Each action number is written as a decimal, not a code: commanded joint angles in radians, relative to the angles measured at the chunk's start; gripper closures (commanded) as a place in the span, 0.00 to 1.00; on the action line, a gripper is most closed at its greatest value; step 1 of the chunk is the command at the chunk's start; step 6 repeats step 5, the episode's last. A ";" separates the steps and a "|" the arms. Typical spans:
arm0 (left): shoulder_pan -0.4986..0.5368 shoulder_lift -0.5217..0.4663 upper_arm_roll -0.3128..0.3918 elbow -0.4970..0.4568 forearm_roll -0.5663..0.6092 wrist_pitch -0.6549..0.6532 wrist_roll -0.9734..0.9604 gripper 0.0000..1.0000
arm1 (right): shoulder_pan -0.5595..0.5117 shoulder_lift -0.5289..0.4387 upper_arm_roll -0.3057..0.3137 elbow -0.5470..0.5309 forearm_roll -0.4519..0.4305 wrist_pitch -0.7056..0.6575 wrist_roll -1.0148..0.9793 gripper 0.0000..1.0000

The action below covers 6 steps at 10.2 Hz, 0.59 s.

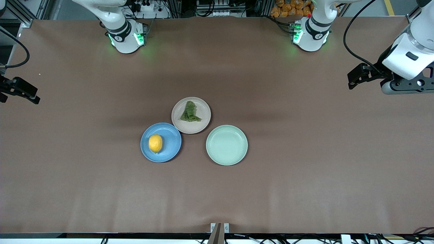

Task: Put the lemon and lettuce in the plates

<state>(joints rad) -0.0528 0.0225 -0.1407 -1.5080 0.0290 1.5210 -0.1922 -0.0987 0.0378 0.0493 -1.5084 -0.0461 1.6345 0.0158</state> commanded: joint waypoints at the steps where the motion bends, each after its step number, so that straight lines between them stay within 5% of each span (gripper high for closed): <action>1: 0.005 -0.001 0.000 0.011 0.005 -0.018 0.028 0.00 | -0.024 0.014 0.012 0.027 0.003 -0.015 0.030 0.00; 6: 0.004 0.004 0.001 0.011 -0.011 -0.018 0.027 0.00 | -0.027 0.013 0.012 0.017 0.003 -0.036 0.030 0.00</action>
